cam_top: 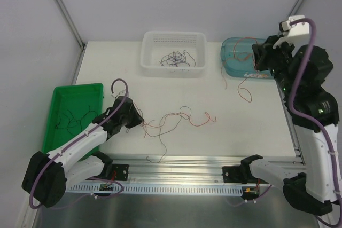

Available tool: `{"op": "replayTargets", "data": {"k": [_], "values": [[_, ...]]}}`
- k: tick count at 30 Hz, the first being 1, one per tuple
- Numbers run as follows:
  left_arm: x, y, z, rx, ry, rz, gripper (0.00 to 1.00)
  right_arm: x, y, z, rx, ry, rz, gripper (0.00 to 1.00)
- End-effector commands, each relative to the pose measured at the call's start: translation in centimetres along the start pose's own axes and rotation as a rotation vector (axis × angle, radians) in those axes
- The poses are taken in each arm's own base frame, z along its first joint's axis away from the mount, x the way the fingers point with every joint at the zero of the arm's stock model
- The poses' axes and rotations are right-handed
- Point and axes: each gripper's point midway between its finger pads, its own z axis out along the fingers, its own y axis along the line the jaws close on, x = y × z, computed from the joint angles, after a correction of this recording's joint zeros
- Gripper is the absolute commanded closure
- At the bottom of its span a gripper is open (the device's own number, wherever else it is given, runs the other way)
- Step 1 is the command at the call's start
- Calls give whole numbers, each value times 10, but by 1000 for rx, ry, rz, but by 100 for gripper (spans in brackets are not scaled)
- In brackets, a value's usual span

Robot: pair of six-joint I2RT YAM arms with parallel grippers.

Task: Untangle the cables
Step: Untie the cable, then place the cable in the bin.

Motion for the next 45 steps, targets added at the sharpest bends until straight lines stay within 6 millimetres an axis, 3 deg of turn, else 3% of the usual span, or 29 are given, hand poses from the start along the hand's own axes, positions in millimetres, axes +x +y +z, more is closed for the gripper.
{"op": "replayTargets", "data": {"k": [1, 2, 10, 11, 13, 14, 17, 18, 20, 21, 23, 24, 27, 28, 29, 32, 33, 34, 36, 37, 38, 40, 41, 45], "values": [[-2, -23, -8, 91, 51, 76, 97, 26, -39, 48, 178, 49, -9, 99], [2, -30, -11, 127, 77, 90, 97, 20, -55, 56, 225, 10, 6, 99], [21, -53, -21, 255, 206, 114, 100, 33, -122, 132, 330, -52, 56, 99], [21, -56, -22, 271, 211, 118, 100, 46, -136, 148, 351, -28, 57, 99], [25, -60, -25, 302, 232, 124, 100, 51, -144, 169, 322, -35, 53, 99], [26, -61, -25, 308, 239, 124, 100, 68, -153, 188, 323, 2, 53, 99], [29, -65, -30, 340, 255, 126, 100, 75, -178, 211, 337, 3, 16, 99], [29, -67, -31, 347, 254, 124, 100, 94, -189, 229, 343, 36, 5, 99], [29, -68, -34, 361, 251, 126, 100, 113, -208, 245, 361, 56, 5, 99], [28, -69, -35, 368, 247, 127, 100, 140, -219, 259, 372, 102, 13, 99], [27, -73, -38, 386, 242, 136, 100, 158, -237, 273, 391, 100, 21, 99], [26, -74, -38, 393, 239, 140, 100, 188, -246, 285, 397, 148, 31, 99], [23, -78, -39, 407, 232, 153, 100, 220, -258, 295, 422, 201, 52, 96], [23, -78, -39, 406, 234, 152, 100, 230, -260, 293, 433, 217, 57, 93], [22, -79, -38, 407, 232, 154, 100, 234, -259, 292, 434, 219, 71, 78], [24, -80, -36, 410, 249, 150, 100, 233, -251, 287, 415, 229, 99, 50], [25, -82, -36, 418, 259, 147, 100, 230, -248, 285, 410, 234, 102, 46], [25, -84, -37, 427, 262, 148, 100, 230, -234, 281, 366, 264, 115, 44], [23, -89, -41, 446, 253, 147, 100, 208, -215, 268, 335, 258, 105, 39], [21, -90, -42, 448, 244, 147, 100, 211, -197, 262, 310, 294, 103, 38], [19, -91, -43, 454, 236, 152, 100, 188, -180, 250, 278, 266, 99, 35], [15, -94, -47, 463, 215, 161, 100, 203, -139, 235, 183, 336, 161, 35], [13, -96, -48, 469, 208, 162, 100, 199, -109, 228, 81, 342, 192, 34], [13, -97, -51, 475, 209, 146, 100, 226, 8, 167, -248, 448, 250, 34]]}}
